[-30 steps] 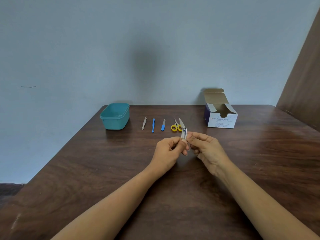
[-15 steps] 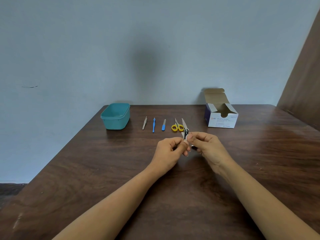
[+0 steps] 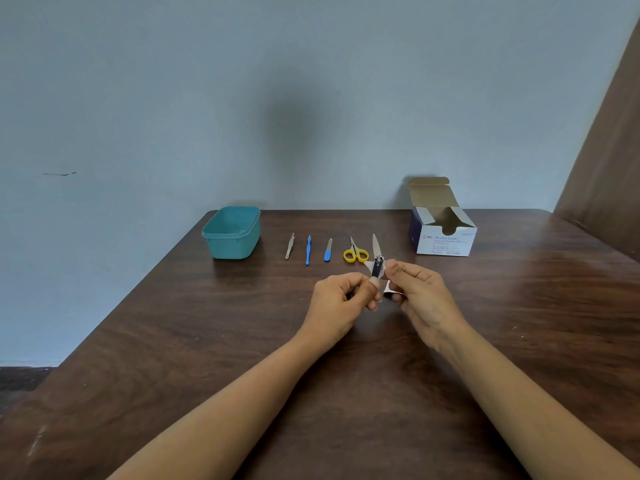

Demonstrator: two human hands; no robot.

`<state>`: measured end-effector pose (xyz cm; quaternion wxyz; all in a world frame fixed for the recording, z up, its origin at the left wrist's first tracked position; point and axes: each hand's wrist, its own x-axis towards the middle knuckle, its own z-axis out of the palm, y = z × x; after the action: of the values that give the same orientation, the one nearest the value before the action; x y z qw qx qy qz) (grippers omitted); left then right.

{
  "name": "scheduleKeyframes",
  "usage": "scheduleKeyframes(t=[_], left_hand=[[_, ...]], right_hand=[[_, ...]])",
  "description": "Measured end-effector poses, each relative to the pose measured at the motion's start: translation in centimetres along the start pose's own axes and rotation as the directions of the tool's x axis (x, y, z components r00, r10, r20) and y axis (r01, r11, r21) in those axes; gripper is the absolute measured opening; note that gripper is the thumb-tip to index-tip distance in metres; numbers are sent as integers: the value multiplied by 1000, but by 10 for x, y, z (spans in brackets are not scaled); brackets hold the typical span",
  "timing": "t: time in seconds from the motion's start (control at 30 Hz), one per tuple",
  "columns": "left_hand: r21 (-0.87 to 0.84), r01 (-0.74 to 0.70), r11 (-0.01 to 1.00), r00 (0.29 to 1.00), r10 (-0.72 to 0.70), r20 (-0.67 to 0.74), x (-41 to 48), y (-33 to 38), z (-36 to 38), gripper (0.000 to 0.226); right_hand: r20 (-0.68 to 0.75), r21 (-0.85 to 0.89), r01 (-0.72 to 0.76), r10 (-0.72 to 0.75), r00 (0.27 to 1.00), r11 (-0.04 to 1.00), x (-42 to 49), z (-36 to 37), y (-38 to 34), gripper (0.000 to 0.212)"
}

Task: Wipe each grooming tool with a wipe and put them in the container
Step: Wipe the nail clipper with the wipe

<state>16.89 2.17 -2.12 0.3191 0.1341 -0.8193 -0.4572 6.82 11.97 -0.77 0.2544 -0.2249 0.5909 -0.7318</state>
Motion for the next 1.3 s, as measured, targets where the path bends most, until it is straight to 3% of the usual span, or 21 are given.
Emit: scheduleKeyframes(t=[0.07,0.17,0.47,0.8,0.87,0.93,1.13,1.2,1.3], left_hand=[[-2,-6,1000,1000,6,-16,0,0,0,27],[2,-16,1000,999,16,-31,0,0,-1,26],[92,-60,994,998,60,0,-1,3,-1,22],[13,-19,1000,998,20,-63,1,1,0,27],[23,-17,1000,998,18,-57,0,2,1,27],[38,-26,999,999,28,-46,-1,2,1,26],[94,-57,994,998,58,-12,-2,3,1,24],[75,-53,996,998,56,-40,-3,4,2,25],[42,-29,999,995,33,-95,-1,2,1,27]], right_hand=[[80,126,-139,129,988,982,3,-2,-1,11],[161,123,-218,198,967,968,4,-5,-1,12],[111,-108,22,-9,994,994,5,-8,0,11],[95,139,-223,212,973,965,6,-5,-3,12],[106,137,-219,206,973,966,6,-4,0,7],[123,112,-184,170,978,976,5,-3,2,21],[133,-59,16,-8,991,998,3,-4,4,25],[140,-51,-4,11,990,999,4,-4,4,28],[128,45,-104,98,987,994,5,-3,3,10]])
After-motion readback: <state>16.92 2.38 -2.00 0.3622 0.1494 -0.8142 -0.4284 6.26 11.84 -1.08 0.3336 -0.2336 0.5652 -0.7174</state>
